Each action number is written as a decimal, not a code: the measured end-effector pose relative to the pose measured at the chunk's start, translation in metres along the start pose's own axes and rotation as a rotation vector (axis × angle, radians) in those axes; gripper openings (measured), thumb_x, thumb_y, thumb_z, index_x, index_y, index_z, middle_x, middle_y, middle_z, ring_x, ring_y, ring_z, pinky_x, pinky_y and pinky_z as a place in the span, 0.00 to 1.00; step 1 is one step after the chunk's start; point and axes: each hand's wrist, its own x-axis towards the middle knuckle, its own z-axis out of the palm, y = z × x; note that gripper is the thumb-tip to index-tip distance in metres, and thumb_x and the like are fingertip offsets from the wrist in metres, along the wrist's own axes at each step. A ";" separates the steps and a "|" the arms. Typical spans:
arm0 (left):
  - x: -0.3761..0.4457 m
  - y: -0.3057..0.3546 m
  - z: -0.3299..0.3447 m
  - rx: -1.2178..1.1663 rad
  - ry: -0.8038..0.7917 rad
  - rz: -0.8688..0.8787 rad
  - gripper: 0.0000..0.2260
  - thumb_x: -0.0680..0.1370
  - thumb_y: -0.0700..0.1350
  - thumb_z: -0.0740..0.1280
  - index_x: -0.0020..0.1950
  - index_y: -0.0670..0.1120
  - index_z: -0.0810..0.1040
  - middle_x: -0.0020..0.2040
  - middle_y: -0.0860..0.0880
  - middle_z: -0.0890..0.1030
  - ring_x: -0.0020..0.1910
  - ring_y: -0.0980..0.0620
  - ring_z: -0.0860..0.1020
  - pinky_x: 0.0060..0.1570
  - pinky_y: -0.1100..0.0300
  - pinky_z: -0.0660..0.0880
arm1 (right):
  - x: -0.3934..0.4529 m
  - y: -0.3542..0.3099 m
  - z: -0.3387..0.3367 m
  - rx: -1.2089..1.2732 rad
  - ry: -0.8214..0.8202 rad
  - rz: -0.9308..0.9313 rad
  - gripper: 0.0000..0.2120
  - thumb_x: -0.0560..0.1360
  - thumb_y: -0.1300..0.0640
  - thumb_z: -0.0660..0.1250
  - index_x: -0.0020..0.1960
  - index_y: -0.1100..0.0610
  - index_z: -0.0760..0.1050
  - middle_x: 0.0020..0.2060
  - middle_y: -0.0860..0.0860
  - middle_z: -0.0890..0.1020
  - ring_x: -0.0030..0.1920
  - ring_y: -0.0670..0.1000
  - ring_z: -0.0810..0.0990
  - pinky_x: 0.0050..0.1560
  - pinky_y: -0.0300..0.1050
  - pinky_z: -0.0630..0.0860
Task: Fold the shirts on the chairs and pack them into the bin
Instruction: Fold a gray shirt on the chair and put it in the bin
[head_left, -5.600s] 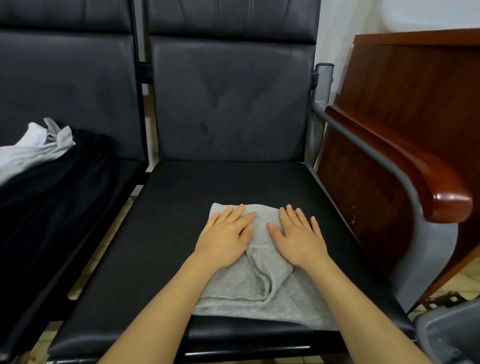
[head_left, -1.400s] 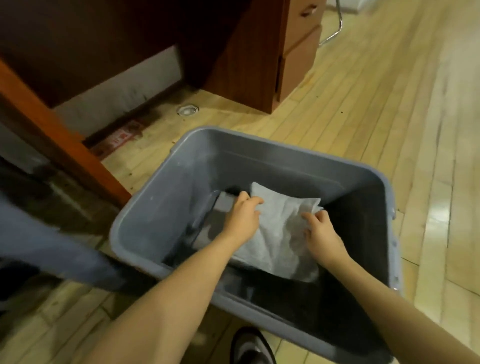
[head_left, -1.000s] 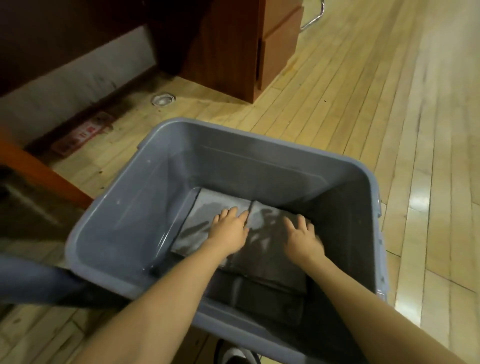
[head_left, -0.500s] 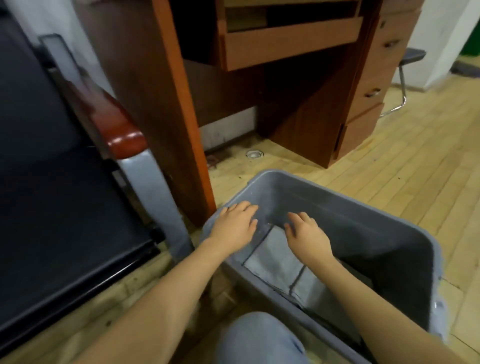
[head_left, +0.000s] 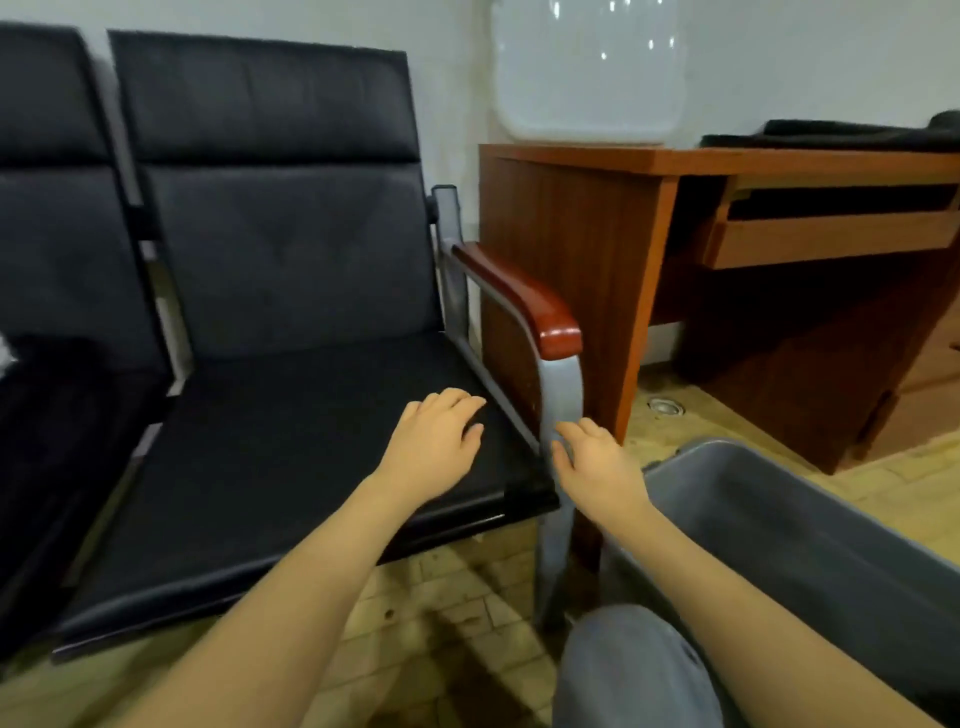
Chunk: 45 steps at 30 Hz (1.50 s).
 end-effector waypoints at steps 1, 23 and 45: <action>-0.010 -0.018 -0.012 0.013 0.025 -0.034 0.19 0.82 0.48 0.57 0.72 0.49 0.66 0.69 0.51 0.69 0.66 0.52 0.68 0.65 0.56 0.62 | 0.006 -0.021 0.005 -0.006 -0.008 -0.029 0.15 0.81 0.53 0.56 0.64 0.57 0.73 0.54 0.53 0.76 0.54 0.55 0.77 0.50 0.52 0.76; -0.280 -0.347 -0.171 0.340 0.264 -0.840 0.15 0.78 0.46 0.63 0.64 0.46 0.76 0.63 0.47 0.75 0.63 0.44 0.71 0.60 0.50 0.63 | 0.076 -0.463 0.170 0.278 -0.326 -0.705 0.18 0.80 0.45 0.58 0.67 0.48 0.72 0.54 0.45 0.76 0.59 0.49 0.72 0.57 0.45 0.55; -0.334 -0.407 -0.165 0.179 0.594 -0.948 0.21 0.79 0.56 0.52 0.61 0.48 0.78 0.59 0.53 0.78 0.60 0.50 0.73 0.54 0.62 0.57 | 0.061 -0.602 0.217 0.745 -0.310 -0.666 0.06 0.76 0.54 0.67 0.43 0.53 0.82 0.53 0.40 0.71 0.57 0.43 0.66 0.54 0.37 0.50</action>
